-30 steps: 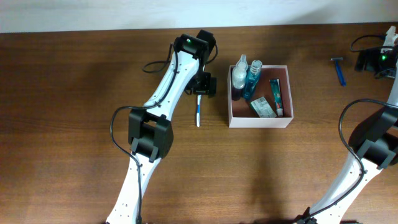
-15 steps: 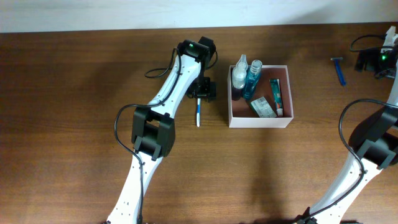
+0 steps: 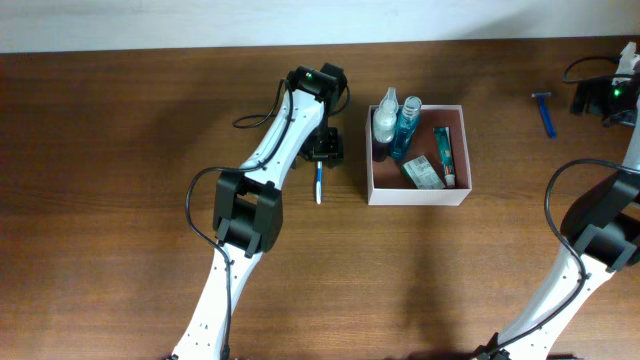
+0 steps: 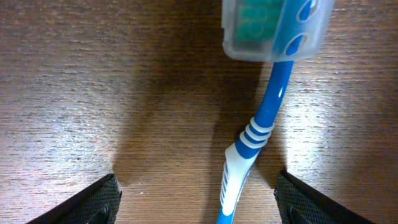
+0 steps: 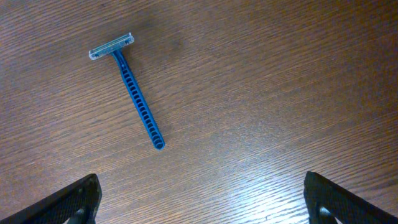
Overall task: Pack container
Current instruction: 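Lower the left gripper and grasp the blue toothbrush handle, then lift the toothbrush and lower it into the pink box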
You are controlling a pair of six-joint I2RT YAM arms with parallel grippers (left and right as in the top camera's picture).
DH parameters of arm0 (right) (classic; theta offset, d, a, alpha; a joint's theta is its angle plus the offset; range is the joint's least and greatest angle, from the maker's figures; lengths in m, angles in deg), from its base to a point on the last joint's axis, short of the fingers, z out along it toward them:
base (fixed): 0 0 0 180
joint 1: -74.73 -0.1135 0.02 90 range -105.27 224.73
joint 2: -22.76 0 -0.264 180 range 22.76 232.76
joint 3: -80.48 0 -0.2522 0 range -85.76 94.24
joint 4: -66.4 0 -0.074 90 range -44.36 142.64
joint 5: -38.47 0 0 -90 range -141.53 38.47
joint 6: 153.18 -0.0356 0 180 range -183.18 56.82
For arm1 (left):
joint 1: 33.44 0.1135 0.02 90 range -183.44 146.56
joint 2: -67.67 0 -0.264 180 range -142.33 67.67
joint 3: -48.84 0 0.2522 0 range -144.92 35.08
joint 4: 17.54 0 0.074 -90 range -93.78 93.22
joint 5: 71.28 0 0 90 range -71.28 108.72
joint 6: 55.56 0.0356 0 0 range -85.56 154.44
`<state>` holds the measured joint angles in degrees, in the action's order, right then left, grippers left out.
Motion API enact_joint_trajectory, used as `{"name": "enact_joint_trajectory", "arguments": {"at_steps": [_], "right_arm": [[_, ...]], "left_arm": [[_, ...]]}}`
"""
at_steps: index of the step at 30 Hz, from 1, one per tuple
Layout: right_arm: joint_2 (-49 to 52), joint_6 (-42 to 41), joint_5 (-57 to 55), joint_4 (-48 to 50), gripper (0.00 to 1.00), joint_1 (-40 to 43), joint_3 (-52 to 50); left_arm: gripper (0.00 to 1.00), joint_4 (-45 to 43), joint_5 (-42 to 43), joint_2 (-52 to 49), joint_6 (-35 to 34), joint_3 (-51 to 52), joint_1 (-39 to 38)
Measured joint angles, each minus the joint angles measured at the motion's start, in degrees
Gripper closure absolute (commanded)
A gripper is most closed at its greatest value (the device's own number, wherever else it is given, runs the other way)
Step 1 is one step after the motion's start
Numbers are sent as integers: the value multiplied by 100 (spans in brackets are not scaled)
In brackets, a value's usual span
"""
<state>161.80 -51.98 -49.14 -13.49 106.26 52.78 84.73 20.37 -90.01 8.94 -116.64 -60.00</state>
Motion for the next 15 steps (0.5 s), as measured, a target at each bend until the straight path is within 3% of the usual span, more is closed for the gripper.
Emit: {"name": "enact_joint_trajectory", "arguments": {"at_steps": [3,5,15], "right_arm": [[0,-4,0,0,1,0,0],[0,-2,0,0,1,0,-2],[0,0,0,0,1,0,0]], "left_arm": [[81,7,15,-4,-46,0,2],[97,11,17,-4,-55,0,0],[99,22,11,-7,-48,-7,-2]]}}
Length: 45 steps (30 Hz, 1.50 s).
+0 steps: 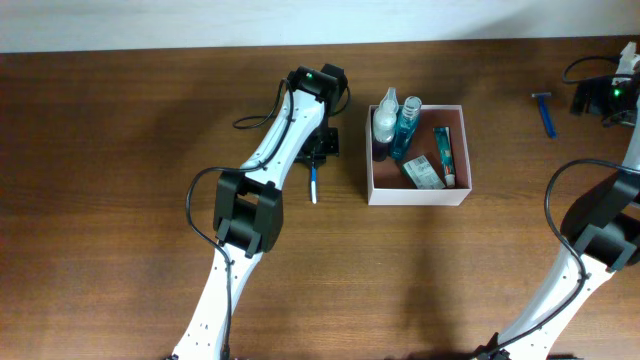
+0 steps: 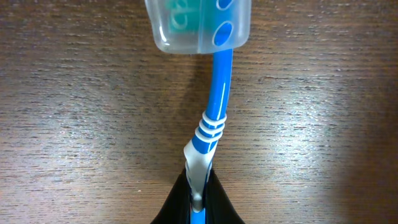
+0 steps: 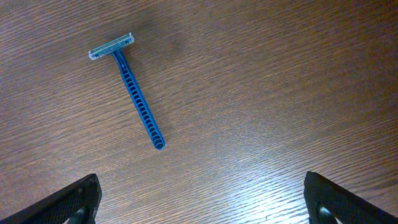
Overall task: Pack container
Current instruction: 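Lift the toothbrush and lower it into the pink box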
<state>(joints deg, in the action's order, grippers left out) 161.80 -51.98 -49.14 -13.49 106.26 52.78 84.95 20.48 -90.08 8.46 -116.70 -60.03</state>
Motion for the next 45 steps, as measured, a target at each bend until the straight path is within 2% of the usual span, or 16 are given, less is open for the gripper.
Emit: {"name": "enact_joint_trajectory", "arguments": {"at_steps": [5,11,14,17,24,33,38,45], "right_arm": [[0,-2,0,0,1,0,0],[0,0,-2,0,1,0,-2],[0,0,0,0,1,0,0],[0,2,0,0,1,0,0],[0,0,0,0,1,0,0],[0,-2,0,0,1,0,0],[0,-2,0,0,1,0,0],[0,-2,0,0,1,0,0]], "left_arm": [[99,227,-33,-68,186,-278,52],[99,616,-334,-63,304,-1639,275],[99,527,-437,120,411,-2347,361],[99,125,-516,682,479,-2583,350],[99,-490,-577,1845,588,-2826,-382],[99,-817,-566,1770,1731,-2684,-1884],[99,-909,-566,1672,2127,-2435,-2092],[98,-1099,-566,1246,2256,-2063,-2074]]}}
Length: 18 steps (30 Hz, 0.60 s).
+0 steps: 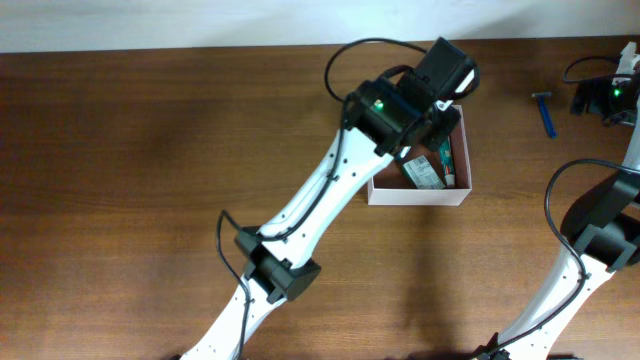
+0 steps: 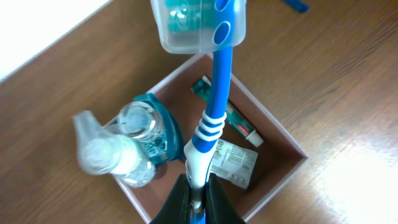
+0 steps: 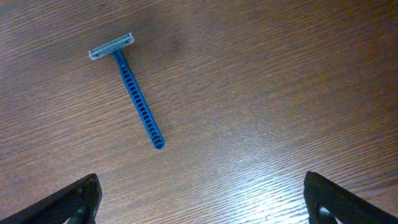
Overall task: Pack container
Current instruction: 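Lift the toothbrush and lower it into the pink box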
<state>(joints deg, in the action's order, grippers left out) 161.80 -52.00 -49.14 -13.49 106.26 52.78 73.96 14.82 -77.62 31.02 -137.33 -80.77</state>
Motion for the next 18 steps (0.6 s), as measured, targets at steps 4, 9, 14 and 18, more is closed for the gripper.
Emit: {"name": "enact_joint_trajectory", "arguments": {"at_steps": [4,9,14,18], "right_arm": [[0,-2,0,0,1,0,0],[0,2,0,0,1,0,-2],[0,2,0,0,1,0,0],[0,2,0,0,1,0,0]], "left_arm": [[97,-133,7,-297,26,48,0],[62,-155,68,-557,90,48,-2],[33,-160,74,-660,109,90,-2],[29,-214,74,-660,85,90,-2]]}}
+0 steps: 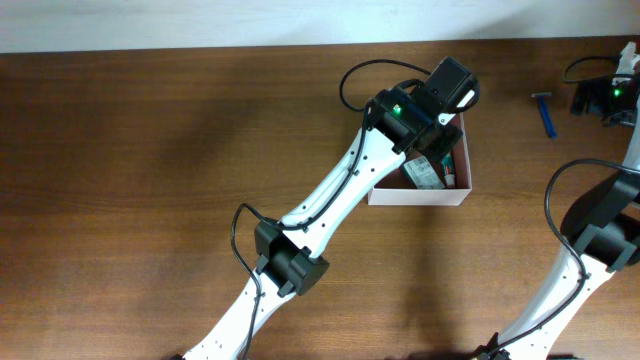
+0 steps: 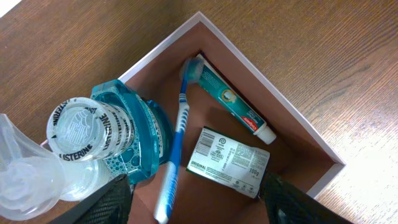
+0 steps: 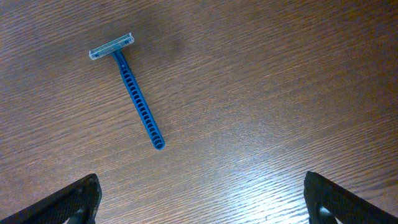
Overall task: Pack container
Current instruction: 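Lift the toothbrush and lower it into the pink box, then release the toothbrush and retract the left arm to rest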
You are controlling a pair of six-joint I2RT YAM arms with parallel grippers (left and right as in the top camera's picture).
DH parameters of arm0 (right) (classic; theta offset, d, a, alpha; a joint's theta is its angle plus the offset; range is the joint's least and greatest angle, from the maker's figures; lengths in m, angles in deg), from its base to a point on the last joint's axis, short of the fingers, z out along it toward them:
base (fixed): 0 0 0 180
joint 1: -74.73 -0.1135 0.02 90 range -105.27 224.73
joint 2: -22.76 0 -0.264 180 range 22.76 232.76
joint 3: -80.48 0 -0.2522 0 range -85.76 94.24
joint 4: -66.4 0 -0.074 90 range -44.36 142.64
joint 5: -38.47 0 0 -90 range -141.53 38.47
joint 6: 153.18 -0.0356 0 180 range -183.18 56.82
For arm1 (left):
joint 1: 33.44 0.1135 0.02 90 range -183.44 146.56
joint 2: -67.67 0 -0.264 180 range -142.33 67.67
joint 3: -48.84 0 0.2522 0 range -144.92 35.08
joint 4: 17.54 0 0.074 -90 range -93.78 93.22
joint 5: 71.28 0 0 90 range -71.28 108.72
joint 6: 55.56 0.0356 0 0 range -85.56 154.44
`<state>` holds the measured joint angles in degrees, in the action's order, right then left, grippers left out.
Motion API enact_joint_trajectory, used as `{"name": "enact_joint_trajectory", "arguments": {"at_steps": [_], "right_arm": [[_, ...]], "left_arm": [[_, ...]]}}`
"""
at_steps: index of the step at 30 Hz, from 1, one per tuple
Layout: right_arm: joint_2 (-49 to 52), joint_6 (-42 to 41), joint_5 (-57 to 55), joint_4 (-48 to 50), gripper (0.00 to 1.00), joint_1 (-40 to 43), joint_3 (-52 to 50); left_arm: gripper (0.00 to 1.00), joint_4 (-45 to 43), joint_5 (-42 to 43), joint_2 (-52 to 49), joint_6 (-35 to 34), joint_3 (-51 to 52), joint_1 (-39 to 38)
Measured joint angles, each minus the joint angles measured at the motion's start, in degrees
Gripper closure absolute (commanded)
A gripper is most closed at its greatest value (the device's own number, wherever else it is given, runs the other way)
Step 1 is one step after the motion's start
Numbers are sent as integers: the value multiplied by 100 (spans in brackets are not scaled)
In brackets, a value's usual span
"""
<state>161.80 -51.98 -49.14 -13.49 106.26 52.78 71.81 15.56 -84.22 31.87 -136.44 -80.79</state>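
Note:
The pinkish box (image 2: 249, 65) lies under my left gripper (image 2: 199, 194), which stands open over it. A blue and white toothbrush (image 2: 177, 134), blurred, is loose between the fingers and leans on the blue mouthwash bottle (image 2: 106, 134) inside the box. A toothpaste tube (image 2: 230, 99), a soap packet (image 2: 229, 162) and a clear spray bottle (image 2: 25, 171) also lie in the box. In the overhead view the left gripper (image 1: 440, 108) covers the box's (image 1: 420, 194) far part. A blue razor (image 3: 127, 87) lies on the table ahead of my open right gripper (image 3: 202, 199).
The razor (image 1: 545, 112) is at the far right of the brown wooden table (image 1: 150, 180), next to the right gripper (image 1: 600, 97). The left arm stretches diagonally from the near edge to the box. A black cable loops above the left wrist.
My left gripper has opened and let go of the toothbrush, which now is loose inside the box against the mouthwash bottle. The gripper sits slightly lower and further right. The right arm is unchanged.
My left gripper stood open around the toothbrush on the table left of the box. It was then shut on the handle. Later it held the toothbrush above the box, and now the brush is released into the box. The right gripper stayed open near the razor throughout.

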Motion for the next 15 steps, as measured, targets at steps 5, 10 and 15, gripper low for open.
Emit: {"name": "enact_joint_trajectory", "arguments": {"at_steps": [5,10,15], "right_arm": [[0,0,0,0,1,0,0],[0,-2,0,0,1,0,0],[0,0,0,0,1,0,0]], "left_arm": [[19,2,2,0,2,-2,0],[1,28,11,127,17,-2,22],[1,24,-109,863,0,-2,225]]}}
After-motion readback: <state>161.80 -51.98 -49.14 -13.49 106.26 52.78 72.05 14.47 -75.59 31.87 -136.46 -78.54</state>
